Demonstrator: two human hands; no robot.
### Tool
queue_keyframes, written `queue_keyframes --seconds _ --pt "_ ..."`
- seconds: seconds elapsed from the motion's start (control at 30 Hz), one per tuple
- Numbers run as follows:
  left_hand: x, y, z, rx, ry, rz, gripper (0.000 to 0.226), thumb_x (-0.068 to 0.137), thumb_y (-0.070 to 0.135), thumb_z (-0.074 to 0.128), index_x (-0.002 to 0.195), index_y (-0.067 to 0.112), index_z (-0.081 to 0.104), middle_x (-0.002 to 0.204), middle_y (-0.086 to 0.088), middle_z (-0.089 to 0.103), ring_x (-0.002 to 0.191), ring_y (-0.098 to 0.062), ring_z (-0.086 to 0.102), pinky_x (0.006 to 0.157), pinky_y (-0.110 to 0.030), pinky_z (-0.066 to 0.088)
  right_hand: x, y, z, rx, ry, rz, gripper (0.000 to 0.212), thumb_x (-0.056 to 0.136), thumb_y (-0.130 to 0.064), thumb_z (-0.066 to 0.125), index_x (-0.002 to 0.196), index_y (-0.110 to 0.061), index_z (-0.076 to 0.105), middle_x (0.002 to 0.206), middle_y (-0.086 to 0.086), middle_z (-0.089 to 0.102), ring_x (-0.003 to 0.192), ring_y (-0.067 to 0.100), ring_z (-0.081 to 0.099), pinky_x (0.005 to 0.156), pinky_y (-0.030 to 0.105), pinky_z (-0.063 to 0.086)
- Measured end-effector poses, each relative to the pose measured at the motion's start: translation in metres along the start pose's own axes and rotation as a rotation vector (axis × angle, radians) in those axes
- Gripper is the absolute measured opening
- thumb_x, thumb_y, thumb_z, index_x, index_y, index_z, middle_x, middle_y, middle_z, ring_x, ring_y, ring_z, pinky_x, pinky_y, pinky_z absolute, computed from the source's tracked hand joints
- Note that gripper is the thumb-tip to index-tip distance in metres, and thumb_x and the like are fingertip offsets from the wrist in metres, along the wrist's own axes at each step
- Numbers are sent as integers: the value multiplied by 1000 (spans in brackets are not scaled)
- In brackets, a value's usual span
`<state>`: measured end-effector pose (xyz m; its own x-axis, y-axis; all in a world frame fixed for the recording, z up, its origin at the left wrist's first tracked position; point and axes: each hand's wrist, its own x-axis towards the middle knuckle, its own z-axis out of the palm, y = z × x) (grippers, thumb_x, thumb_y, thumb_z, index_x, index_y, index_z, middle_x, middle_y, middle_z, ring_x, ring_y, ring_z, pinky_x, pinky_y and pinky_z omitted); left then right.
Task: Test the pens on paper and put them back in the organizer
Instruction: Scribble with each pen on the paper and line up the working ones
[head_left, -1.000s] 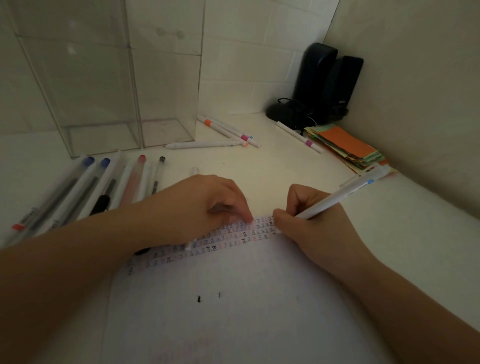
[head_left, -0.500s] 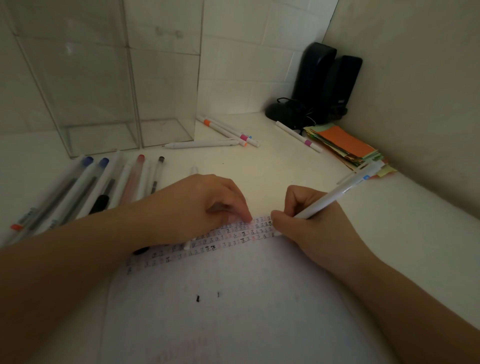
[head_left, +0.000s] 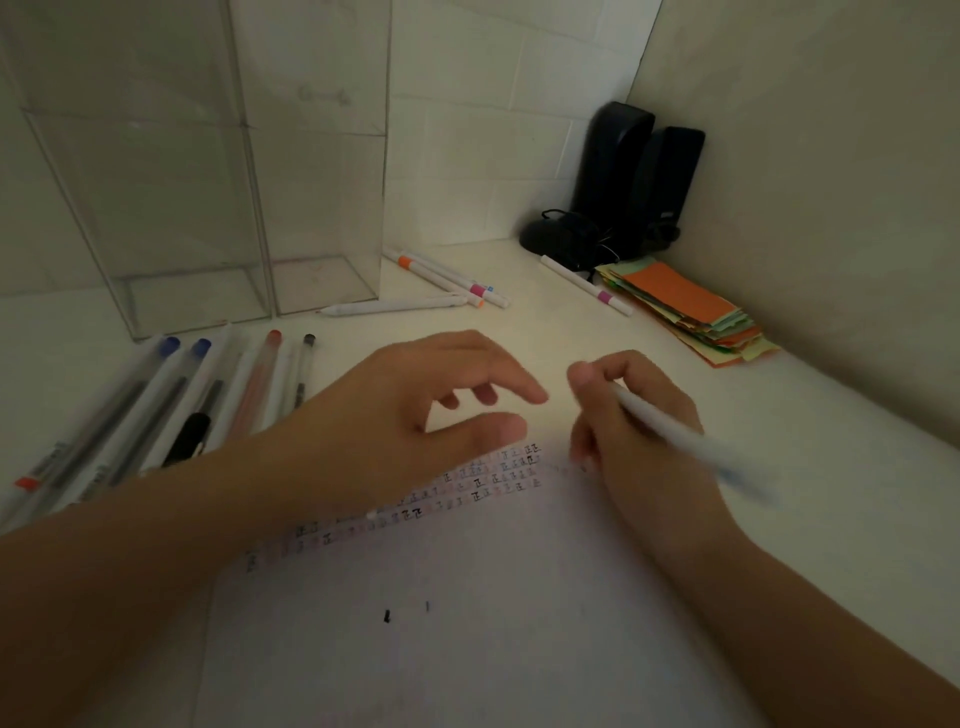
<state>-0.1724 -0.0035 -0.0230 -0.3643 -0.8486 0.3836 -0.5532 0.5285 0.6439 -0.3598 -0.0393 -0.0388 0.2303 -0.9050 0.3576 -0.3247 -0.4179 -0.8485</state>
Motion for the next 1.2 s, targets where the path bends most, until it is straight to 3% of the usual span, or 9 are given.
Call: queue_keyframes --seconds 0.03,0.1,0.27,0.57,0.7,0.83,0.97,1.1,1.2 --pt "0 6 0 -27 -30 32 27 83 45 53 109 39 57 110 20 57 100 -6 56 78 -16 45 1 2 1 -1 -36 1 5 92 -17 52 87 -16 52 57 1 58 48 -1 52 50 9 39" --pt "-1 14 3 -64 -101 92 36 79 45 57 114 38 54 117 19 53 106 -7 54 83 -15 44 1 7 1 -25 -94 -13 31 89 1 50 96 -29 46 64 -2 55 54 3 53 52 13 40" --pt "-1 18 12 -194 -209 84 28 79 31 64 106 27 65 116 15 58 111 -3 54 93 -14 40 1 9 3 3 -161 -72 25 88 -9 58 96 -27 44 52 -13 51 49 1 47 48 10 37" --pt "-1 19 12 -173 -259 24 27 67 25 78 92 30 68 102 15 64 103 -1 57 93 -18 42 0 7 6 -36 -194 -105 23 91 -16 52 101 -36 47 75 13 61 67 28 61 62 35 53" --pt "-1 11 10 -18 -190 4 27 65 42 76 90 36 66 99 19 59 97 0 56 84 -13 43 1 9 4 -125 -194 -110 47 91 -7 50 122 -41 43 72 -5 63 66 11 60 63 14 48" --pt "1 2 -4 278 -94 -180 41 54 75 48 79 44 55 87 22 53 82 3 49 67 -12 37 3 10 3 -171 -176 -17 43 91 -9 50 110 -47 47 75 -4 61 65 3 55 63 9 44" --pt "2 6 -14 460 -199 -405 53 51 80 41 78 37 57 83 17 60 79 3 53 76 -17 35 3 8 4 -205 -218 13 33 90 -13 52 96 -45 55 71 -7 60 64 5 53 60 10 44" --pt "1 6 -24 318 -180 -543 69 47 83 31 65 26 65 60 10 66 55 2 56 74 -22 42 5 8 5 -223 -232 44 27 90 -16 53 89 -42 58 66 -6 59 60 2 52 58 11 43" --pt "-1 -2 -34 235 -194 -628 66 56 78 32 66 24 70 60 16 69 54 8 58 95 -39 41 5 9 6 -204 -227 56 27 90 -14 53 87 -41 59 65 -4 58 57 0 50 56 10 41"
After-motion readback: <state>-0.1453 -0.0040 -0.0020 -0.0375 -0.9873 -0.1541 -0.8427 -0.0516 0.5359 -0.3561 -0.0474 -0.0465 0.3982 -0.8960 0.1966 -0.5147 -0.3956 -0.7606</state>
